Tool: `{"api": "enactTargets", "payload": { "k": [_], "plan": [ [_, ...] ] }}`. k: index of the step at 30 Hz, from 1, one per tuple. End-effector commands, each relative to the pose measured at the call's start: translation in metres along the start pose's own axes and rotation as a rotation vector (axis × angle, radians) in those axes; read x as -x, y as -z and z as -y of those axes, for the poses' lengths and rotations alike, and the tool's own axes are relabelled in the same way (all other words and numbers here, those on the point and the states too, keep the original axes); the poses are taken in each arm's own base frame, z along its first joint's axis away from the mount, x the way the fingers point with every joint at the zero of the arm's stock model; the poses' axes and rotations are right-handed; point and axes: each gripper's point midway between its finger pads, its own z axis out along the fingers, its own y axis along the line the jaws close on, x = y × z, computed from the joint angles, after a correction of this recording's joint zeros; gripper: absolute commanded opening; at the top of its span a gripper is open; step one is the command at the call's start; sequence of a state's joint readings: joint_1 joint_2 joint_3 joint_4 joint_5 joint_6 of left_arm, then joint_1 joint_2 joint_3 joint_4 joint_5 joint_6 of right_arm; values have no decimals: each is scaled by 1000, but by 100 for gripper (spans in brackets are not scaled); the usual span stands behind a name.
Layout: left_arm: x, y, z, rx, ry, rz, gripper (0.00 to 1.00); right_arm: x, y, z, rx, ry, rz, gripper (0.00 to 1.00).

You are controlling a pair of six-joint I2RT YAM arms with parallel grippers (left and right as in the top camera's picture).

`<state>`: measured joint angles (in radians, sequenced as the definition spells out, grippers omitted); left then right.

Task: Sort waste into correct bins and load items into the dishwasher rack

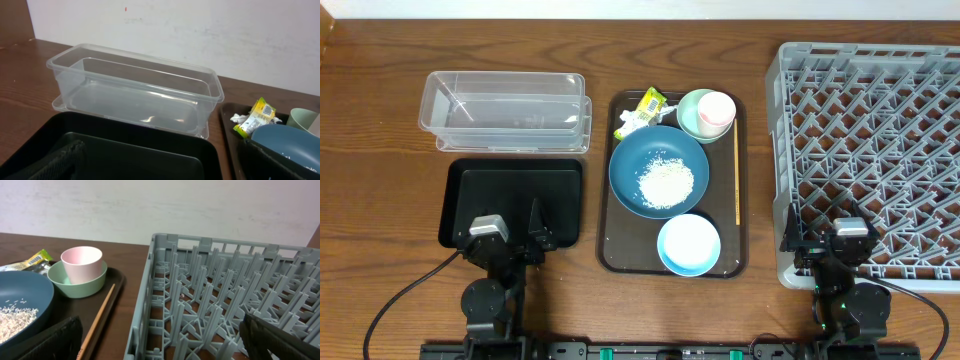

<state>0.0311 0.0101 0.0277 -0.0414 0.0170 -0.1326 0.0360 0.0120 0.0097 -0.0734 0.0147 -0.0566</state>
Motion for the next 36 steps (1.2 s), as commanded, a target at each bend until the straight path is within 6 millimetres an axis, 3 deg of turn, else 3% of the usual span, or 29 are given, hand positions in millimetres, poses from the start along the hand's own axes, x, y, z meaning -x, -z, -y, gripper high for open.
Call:
{"api": "enactTargets", "payload": {
  "k": [1, 8, 15, 21, 25, 29, 36],
  "plan": [
    [-16, -1, -6, 21, -10, -43, 98, -1, 0, 0, 3, 11, 1, 99],
    [-17, -1, -3, 6, 10, -45, 98, -1, 0, 0, 3, 11, 1, 99],
    [-19, 5, 45, -255, 428, -130, 98, -1, 0, 0, 3, 11, 1, 99],
    [-24, 18, 76, -433, 476, -218, 98, -1, 0, 0, 3, 11, 1, 99],
    [-22, 21, 80, -450, 476, -235, 98, -1, 0, 0, 3, 11, 1, 99],
    [-4, 27, 81, -443, 408, -216, 98, -1, 0, 0, 3, 11, 1, 99],
    [47, 35, 64, -255, 216, -269, 98, -1, 0, 0, 3, 11, 1, 99]
  ]
}}
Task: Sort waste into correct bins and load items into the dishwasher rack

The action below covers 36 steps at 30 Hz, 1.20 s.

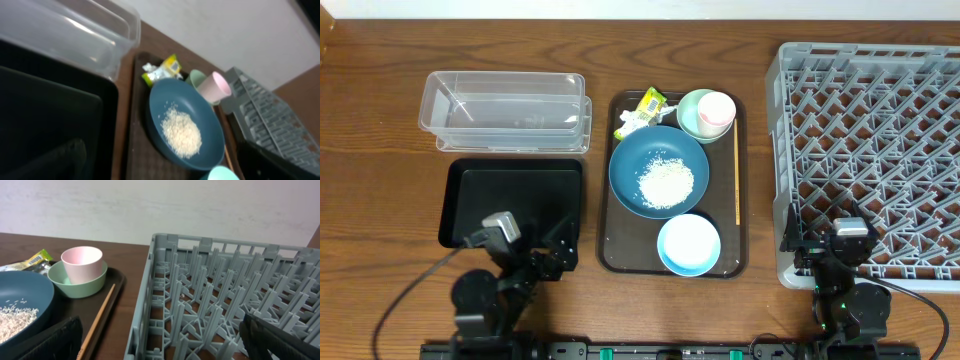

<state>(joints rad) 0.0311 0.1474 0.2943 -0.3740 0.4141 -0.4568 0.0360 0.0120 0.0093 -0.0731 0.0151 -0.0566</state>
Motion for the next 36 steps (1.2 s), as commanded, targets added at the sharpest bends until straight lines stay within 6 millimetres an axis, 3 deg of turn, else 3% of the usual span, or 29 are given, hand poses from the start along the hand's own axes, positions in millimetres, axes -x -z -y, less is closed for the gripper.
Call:
{"api": "enactTargets", "payload": {
  "k": [1, 5, 8, 13, 19, 22, 27, 36],
  "plan": [
    [43, 16, 14, 84, -140, 20, 98, -1, 0, 0, 3, 11, 1, 99],
    [50, 21, 28, 144, -101, -202, 98, -1, 0, 0, 3, 11, 1, 99],
    [56, 23, 56, 81, -72, -360, 98, -1, 0, 0, 3, 11, 1, 99],
    [79, 19, 111, -155, -77, -436, 98, -1, 0, 0, 3, 11, 1, 99],
    [89, 8, 115, -28, -145, -522, 98, -1, 0, 0, 3, 11, 1, 99],
    [79, 6, 115, 80, -230, -642, 98, -1, 0, 0, 3, 11, 1, 99],
    [45, 2, 126, 207, -403, -870, 98, -1, 0, 0, 3, 11, 1, 99],
    [-6, -45, 176, 93, -483, -947, 98, -1, 0, 0, 3, 11, 1, 99]
  ]
}}
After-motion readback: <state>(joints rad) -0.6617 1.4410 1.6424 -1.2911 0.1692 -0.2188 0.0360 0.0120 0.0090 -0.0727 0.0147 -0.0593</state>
